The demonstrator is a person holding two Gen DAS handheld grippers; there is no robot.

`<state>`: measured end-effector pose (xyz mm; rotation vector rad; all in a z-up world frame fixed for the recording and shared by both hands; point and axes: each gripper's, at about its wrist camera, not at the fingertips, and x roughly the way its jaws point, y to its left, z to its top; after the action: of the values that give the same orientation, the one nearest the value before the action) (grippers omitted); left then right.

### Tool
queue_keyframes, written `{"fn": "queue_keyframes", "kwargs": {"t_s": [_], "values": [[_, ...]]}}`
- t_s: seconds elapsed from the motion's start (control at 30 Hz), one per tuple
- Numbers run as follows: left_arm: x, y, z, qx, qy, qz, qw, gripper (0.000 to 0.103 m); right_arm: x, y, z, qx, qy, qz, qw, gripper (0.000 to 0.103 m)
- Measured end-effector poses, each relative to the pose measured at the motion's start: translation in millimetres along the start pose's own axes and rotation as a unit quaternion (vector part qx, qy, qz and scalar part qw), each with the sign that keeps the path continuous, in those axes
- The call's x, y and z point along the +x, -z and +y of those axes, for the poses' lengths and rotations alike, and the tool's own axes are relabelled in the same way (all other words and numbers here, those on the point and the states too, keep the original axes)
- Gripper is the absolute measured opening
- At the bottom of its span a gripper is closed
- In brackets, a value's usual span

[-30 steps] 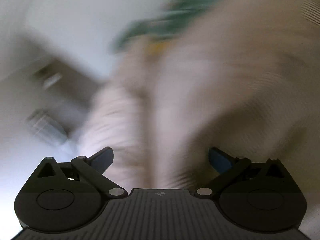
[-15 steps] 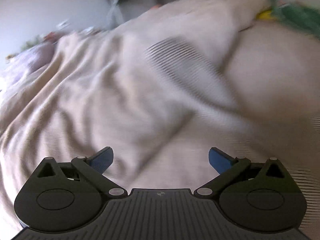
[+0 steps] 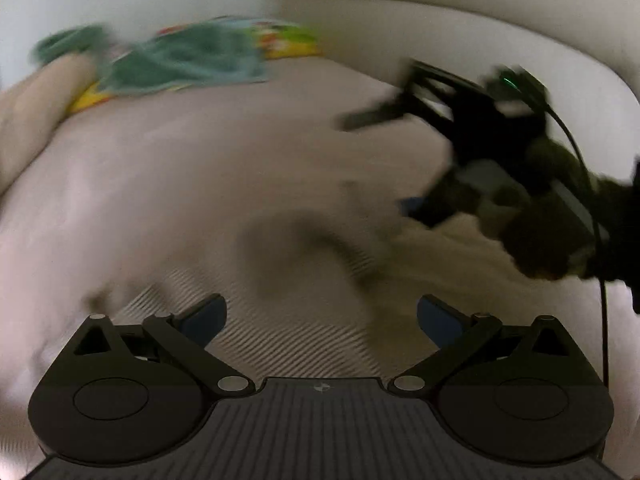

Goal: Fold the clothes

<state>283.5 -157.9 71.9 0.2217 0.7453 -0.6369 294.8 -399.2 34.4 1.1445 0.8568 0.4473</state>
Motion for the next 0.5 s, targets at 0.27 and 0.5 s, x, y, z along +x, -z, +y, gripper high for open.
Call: {"fn": "queue_keyframes", "kwargs": {"t_s": [0.27,0.5], "values": [[56.1,-28.2,-46.6,0.113,0.049,-0.013,0.9922,0.103,-32.6,4.4,7.8,0.045,-0.054,0.045,0.996,0.103],[95.5,-30.4,-82.2,0.237,0.041,-0.003,0.9705,0.103,-38.9,0.3,12.0,0.064,-0.013,0.068,0.996,0.103]]}}
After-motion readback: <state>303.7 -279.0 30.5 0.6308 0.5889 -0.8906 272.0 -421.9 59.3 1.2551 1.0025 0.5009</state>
